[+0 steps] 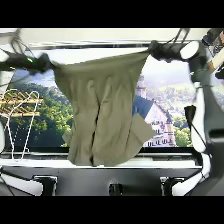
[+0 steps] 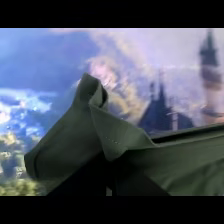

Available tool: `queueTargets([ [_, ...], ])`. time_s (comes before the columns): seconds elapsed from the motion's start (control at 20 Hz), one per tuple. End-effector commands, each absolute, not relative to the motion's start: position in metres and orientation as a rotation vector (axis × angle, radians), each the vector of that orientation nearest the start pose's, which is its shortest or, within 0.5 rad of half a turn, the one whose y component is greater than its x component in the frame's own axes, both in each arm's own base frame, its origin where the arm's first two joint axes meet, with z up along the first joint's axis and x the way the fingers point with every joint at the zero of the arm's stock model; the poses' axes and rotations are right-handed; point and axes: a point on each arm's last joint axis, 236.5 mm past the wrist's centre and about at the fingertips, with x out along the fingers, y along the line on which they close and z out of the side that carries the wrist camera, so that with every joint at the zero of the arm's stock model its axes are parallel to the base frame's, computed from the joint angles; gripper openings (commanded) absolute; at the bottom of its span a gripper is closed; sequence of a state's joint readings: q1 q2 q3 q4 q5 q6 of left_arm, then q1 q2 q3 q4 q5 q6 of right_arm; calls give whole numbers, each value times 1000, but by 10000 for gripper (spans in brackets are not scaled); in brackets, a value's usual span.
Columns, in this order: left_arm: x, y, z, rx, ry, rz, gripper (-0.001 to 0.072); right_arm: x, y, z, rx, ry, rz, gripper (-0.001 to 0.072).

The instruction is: Fold the clothes and pants, and hang the long-sleeved shirts on hangers.

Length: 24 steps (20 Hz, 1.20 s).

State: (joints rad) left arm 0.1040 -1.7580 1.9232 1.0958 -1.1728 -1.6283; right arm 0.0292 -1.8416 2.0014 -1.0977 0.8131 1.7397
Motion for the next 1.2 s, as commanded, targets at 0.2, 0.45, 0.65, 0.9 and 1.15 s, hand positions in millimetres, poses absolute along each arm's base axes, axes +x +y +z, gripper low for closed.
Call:
queueTargets([
  [0.2, 593, -47, -15, -540, 1078, -145, 13, 646, 85, 61, 822, 809, 118, 486],
  [0.45, 578, -50, -16, -537, 1140, -162, 15, 518, 4, 61, 524, 1232, 218, 479],
  [0.65, 558, -55, -22, -534, 1231, -184, 15, 440, -16, 35, 573, 1443, 248, 479],
  [0.9, 544, -59, -25, -530, 1295, -200, 15, 390, 61, -29, 801, 1478, 369, 480],
  [1.15, 543, -59, -21, -535, 1290, -198, 15, 387, 116, -74, 767, 1455, 351, 479],
])
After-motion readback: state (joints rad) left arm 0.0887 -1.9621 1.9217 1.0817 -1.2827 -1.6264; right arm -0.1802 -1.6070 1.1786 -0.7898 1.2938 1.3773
